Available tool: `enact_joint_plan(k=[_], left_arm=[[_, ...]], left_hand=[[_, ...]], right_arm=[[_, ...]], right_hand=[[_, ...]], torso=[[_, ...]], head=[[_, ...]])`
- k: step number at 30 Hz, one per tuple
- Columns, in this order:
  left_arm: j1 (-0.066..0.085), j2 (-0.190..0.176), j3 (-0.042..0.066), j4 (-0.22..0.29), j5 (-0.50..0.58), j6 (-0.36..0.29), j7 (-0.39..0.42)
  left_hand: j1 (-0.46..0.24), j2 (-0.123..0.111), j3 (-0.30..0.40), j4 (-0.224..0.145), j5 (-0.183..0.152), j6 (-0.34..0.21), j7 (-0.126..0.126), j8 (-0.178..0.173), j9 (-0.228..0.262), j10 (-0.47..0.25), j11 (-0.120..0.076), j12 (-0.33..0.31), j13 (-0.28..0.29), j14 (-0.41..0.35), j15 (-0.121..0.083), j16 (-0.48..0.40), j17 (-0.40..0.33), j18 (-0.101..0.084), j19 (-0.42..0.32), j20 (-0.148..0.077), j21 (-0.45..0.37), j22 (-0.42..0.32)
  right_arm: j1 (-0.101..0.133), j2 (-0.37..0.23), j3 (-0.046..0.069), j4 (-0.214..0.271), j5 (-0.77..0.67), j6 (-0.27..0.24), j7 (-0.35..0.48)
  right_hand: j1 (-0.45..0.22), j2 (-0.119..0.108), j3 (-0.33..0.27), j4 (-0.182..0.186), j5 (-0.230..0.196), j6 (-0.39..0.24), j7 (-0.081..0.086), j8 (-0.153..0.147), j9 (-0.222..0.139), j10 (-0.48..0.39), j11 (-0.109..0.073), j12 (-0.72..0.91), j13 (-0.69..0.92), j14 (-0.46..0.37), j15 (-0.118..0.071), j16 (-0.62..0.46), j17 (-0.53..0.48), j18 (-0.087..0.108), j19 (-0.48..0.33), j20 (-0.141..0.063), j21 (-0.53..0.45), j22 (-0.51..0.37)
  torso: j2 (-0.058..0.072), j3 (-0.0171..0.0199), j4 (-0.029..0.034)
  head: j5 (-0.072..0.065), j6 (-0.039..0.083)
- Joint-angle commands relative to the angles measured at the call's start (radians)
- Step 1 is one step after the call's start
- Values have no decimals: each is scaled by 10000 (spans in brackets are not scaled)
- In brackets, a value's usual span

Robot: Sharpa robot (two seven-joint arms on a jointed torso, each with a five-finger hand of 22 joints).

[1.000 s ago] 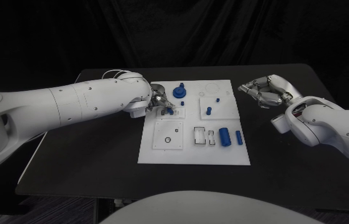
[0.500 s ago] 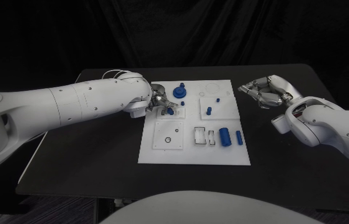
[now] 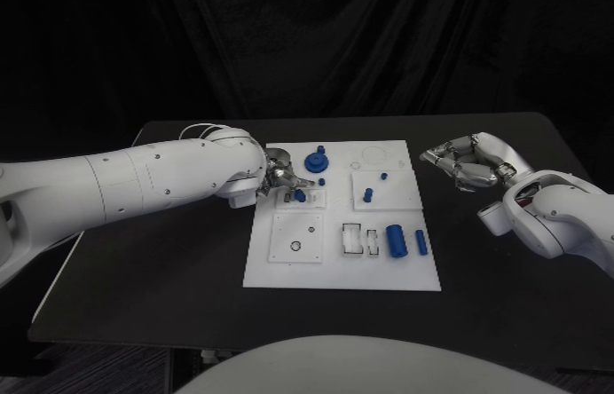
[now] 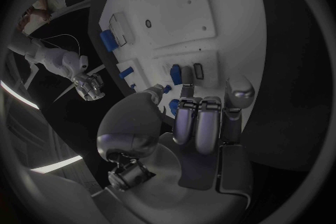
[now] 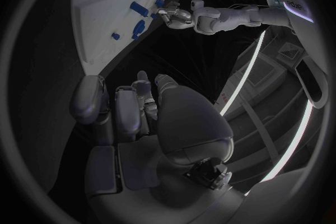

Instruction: Assemble the parts on the task board

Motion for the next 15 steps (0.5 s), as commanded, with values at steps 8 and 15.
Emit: enact_joint_plan(k=[8, 15], left_arm=[[-78, -44, -34, 128, 4, -284, 522], [-80, -47, -34, 129, 5, -302, 626]], left_hand=[[330, 286, -278, -87, 215, 417, -165, 400, 384, 883, -73, 109, 2473, 946, -35, 16, 2487, -124, 189, -76, 64, 183], [591, 465, -598, -73, 270, 234, -257, 983, 1426, 893, -160, 115, 2481, 962, -119, 23, 2511, -131, 211, -168, 18, 264]], right_arm=[[-29, -24, 4, 20, -36, 65, -165], [-29, -20, 4, 17, -36, 66, -168]], right_hand=[[65, -20, -2, -3, 42, 80, -12, -19, -9, 9, -8, -37, -6, -15, 1, -14, 16, -50, -31, 2, -31, 973], [62, -11, 1, 4, 46, 86, -12, -18, -8, 12, -8, -36, -10, -12, 0, -12, 15, -49, -32, 2, -36, 973]], torso=[[-1, 4, 0], [3, -2, 4]], head=[[-8, 1], [-3, 1]])
